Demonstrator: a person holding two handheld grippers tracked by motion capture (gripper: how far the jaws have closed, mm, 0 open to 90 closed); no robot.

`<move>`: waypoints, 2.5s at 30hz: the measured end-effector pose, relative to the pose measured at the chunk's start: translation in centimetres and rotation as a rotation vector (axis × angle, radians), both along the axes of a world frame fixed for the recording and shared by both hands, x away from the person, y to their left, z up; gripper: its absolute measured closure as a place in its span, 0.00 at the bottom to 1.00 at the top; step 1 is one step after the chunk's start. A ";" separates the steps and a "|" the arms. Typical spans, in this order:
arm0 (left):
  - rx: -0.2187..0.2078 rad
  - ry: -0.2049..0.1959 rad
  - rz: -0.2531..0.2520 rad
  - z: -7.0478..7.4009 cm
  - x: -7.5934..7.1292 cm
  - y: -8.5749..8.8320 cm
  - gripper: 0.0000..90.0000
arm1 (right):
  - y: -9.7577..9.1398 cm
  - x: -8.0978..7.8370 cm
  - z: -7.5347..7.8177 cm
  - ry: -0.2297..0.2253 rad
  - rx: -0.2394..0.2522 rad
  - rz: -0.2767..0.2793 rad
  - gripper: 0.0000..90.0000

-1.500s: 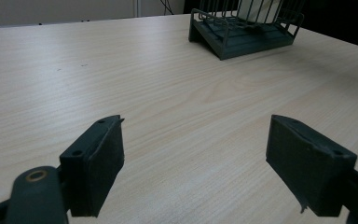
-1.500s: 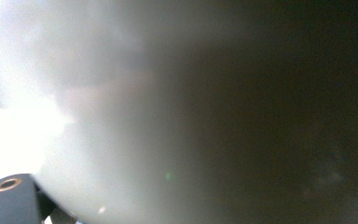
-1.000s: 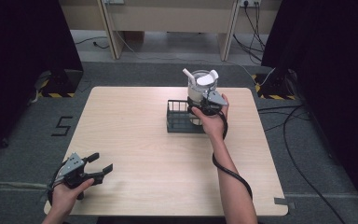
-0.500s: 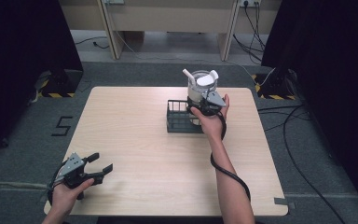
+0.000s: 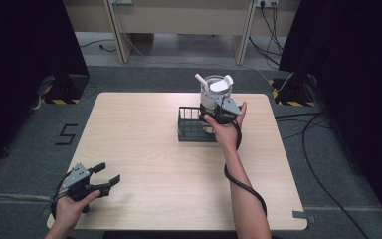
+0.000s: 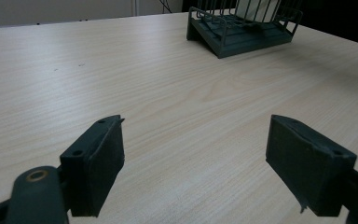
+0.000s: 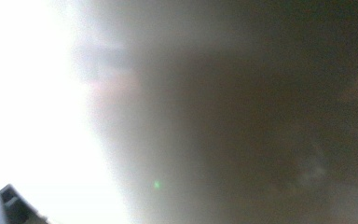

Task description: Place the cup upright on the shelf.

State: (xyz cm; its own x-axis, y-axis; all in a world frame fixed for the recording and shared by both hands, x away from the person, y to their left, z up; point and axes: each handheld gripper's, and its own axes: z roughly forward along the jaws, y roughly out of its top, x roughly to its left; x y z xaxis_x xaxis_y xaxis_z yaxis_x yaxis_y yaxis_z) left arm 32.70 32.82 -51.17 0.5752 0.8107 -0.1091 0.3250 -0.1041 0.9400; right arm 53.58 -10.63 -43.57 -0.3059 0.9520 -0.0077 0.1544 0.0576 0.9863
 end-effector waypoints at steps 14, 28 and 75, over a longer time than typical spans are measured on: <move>0.002 -0.005 0.003 0.1 0.0 0.0 0.21 | -0.1 -0.9 -0.1 -0.002 0.021 0.001 0.01; 0.002 -0.006 0.002 0.1 0.0 0.0 0.21 | -0.6 -1.8 0.2 0.006 0.029 0.003 0.04; 0.010 -0.006 -0.002 0.1 -0.1 -0.3 0.20 | -4.0 -9.5 0.5 0.024 0.039 0.037 0.09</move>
